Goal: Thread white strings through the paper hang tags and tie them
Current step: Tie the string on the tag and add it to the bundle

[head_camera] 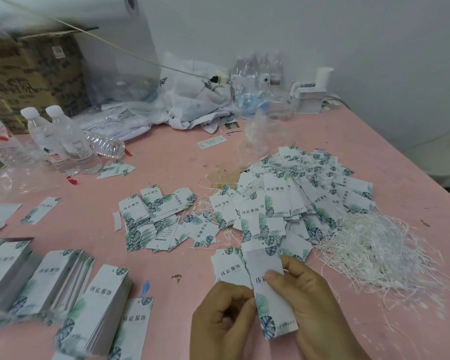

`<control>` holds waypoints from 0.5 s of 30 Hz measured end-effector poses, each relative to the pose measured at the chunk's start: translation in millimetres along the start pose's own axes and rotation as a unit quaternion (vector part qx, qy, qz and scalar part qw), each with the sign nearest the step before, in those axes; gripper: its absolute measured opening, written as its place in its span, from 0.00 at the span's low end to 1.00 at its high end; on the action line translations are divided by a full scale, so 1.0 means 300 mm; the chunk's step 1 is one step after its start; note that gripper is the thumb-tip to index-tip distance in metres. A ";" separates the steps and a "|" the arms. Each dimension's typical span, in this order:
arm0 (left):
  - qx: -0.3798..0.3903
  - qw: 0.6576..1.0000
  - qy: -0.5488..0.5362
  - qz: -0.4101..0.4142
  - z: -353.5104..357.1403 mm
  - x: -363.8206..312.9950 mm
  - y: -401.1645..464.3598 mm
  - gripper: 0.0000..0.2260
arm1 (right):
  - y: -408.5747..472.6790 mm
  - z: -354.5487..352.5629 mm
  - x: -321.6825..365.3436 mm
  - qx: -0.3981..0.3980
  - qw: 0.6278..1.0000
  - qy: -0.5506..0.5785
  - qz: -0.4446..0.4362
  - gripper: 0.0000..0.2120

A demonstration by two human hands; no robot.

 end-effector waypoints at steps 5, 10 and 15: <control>-0.036 0.985 0.137 0.102 0.003 -0.035 0.008 0.04 | 0.013 -0.014 0.063 -0.044 0.999 0.017 -0.011 0.11; -0.025 0.986 0.141 0.082 0.010 -0.047 0.007 0.04 | 0.183 -0.082 0.235 -0.158 0.976 -0.144 -0.050 0.05; -0.003 0.984 0.160 0.077 0.008 -0.043 0.000 0.04 | 0.460 -0.159 0.359 -0.187 0.906 -0.376 -0.047 0.14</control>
Point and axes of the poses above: each hand's wrist, its own y-axis towards the middle knuckle, its own z-axis out of the palm, x = y × z, the point moved 1 cm from there along y, towards the middle knuckle, and after that the axes turned 6 degrees about x, right-handed, at the moved point
